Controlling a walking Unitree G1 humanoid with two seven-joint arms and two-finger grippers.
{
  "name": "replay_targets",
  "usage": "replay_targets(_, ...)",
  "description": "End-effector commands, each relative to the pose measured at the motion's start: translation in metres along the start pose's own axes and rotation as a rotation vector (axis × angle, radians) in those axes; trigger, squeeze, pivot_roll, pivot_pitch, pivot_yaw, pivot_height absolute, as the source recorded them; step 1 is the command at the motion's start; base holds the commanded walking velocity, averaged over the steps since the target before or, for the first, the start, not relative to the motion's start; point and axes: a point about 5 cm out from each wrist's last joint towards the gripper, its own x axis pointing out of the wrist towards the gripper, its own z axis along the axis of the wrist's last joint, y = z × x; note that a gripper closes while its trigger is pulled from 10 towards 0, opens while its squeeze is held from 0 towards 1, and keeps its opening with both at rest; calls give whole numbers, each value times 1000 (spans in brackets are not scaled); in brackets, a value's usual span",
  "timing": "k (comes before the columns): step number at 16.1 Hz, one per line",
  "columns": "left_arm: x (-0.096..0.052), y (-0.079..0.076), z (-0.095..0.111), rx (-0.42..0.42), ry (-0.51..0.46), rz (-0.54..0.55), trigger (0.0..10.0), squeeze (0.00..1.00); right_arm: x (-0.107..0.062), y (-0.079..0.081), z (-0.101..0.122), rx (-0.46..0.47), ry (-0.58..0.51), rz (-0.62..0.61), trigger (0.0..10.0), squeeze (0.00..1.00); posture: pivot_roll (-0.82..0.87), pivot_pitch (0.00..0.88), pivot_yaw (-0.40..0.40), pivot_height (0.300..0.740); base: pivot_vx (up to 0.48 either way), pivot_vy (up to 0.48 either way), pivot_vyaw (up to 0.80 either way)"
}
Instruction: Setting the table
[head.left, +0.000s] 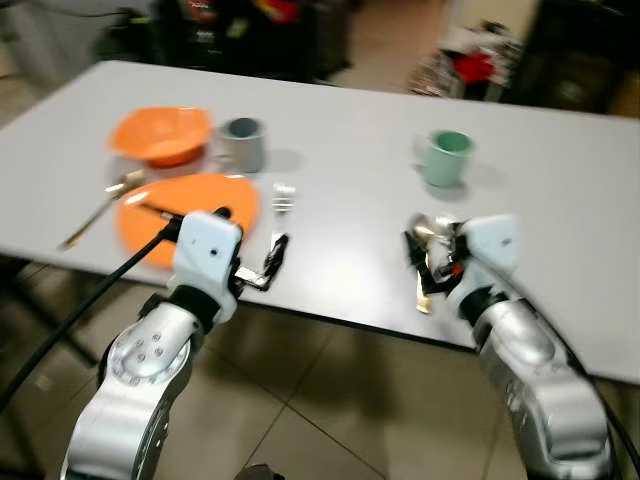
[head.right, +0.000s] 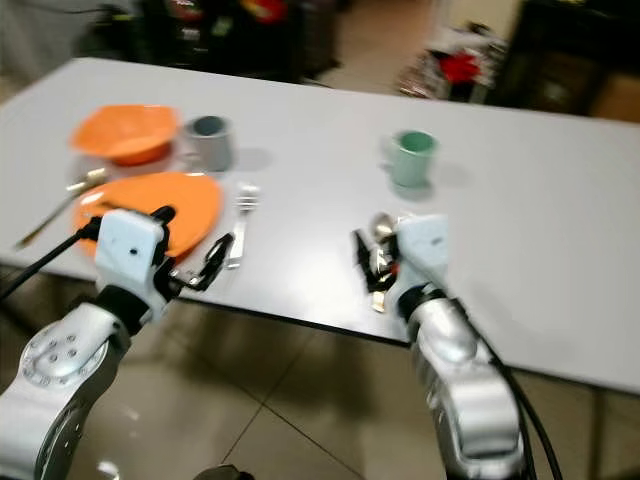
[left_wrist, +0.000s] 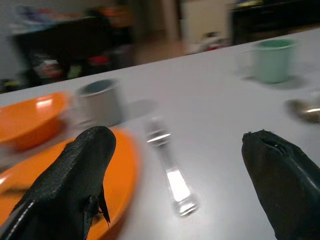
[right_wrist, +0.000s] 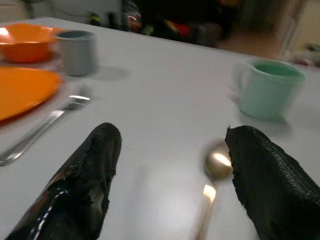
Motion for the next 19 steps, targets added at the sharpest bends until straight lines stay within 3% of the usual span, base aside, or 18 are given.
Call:
replay_targets(1, -4, 5, -10, 10, 41, 77, 10000, 0, -5, -4, 1, -20, -42, -73, 10000, 1000, -28, 14, 5, 740, 0, 0, 800)
replay_targets(3, -5, 4, -9, -21, 47, 90, 10000, 0, -8, -9, -2, 36, -26, -99, 10000, 1000, -21, 9, 9, 740, 0, 0, 800)
replay_targets(5, -3, 6, -14, 63, 30, 186, 10000, 0, -10, -21, -13, 122, -8, -178, 10000, 1000, -40, 0, 22, 740, 0, 0, 800)
replay_targets(6, -2, 5, -19, 42, 63, 181, 10000, 0, -12, -24, -18, 164, 15, -200, 10000, 1000, -42, 0, 27, 740, 0, 0, 800)
replay_targets(11, 7, 2, -18, 13, 62, 81, 10000, 0, -16, -17, -24, 133, 26, -151, 10000, 1000, -63, 0, 71, 740, 0, 0, 800)
replay_targets(19, 6, 1, -20, 17, 63, 100, 10000, 0, -9, -7, -35, 187, 69, -107, 10000, 1000, -32, 0, 36, 740, 0, 0, 800)
